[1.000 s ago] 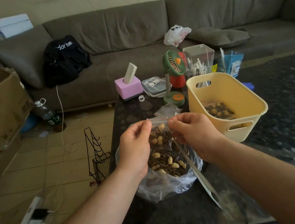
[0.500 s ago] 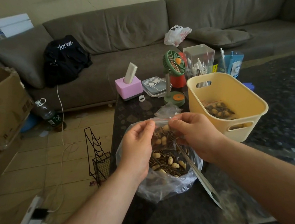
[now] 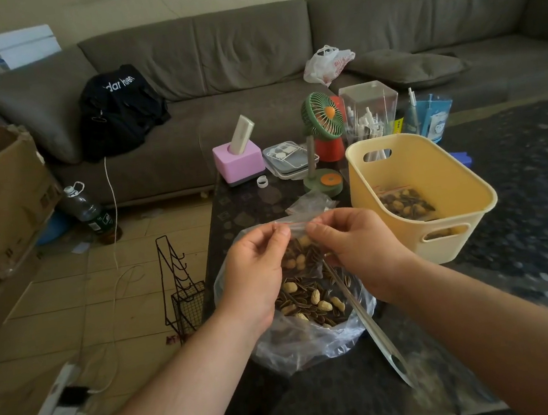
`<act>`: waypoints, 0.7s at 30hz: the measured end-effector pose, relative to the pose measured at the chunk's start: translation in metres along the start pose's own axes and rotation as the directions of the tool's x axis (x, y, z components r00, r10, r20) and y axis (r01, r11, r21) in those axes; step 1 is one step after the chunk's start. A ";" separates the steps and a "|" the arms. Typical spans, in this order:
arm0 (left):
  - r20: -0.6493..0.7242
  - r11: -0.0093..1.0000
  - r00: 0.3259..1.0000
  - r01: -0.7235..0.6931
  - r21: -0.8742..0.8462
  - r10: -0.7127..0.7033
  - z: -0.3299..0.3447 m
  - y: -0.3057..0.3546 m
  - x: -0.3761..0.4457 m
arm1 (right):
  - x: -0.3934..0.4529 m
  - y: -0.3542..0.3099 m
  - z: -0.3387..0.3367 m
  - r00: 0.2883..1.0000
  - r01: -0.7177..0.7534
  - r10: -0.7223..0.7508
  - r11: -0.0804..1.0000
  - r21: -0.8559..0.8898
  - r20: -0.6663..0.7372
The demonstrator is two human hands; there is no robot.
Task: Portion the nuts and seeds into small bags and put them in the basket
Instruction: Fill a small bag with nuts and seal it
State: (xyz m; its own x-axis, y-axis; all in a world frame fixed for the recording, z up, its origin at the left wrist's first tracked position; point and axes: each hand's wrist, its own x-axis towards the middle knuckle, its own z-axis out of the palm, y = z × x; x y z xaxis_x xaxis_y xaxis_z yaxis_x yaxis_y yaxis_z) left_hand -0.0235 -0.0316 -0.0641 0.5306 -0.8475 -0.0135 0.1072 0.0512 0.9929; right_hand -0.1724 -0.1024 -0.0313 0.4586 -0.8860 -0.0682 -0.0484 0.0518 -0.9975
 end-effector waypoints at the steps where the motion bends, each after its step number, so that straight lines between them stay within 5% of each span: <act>1: 0.004 1.000 1.000 -0.001 -0.001 0.001 0.000 0.000 0.000 | 0.000 0.000 0.000 1.000 0.012 -0.012 1.000 -0.016 -0.004; 21: 0.033 0.999 0.998 0.049 0.004 -0.049 0.010 0.003 -0.006 | 0.003 0.006 0.003 1.000 0.029 -0.029 1.000 -0.007 0.003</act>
State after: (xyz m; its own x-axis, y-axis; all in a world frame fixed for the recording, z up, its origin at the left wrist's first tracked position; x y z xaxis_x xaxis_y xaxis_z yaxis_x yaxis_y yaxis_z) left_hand -0.0349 -0.0317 -0.0597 0.4964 -0.8662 -0.0583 0.1294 0.0074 0.9916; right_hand -0.1684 -0.1031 -0.0379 0.4626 -0.8857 -0.0392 -0.0413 0.0226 -0.9989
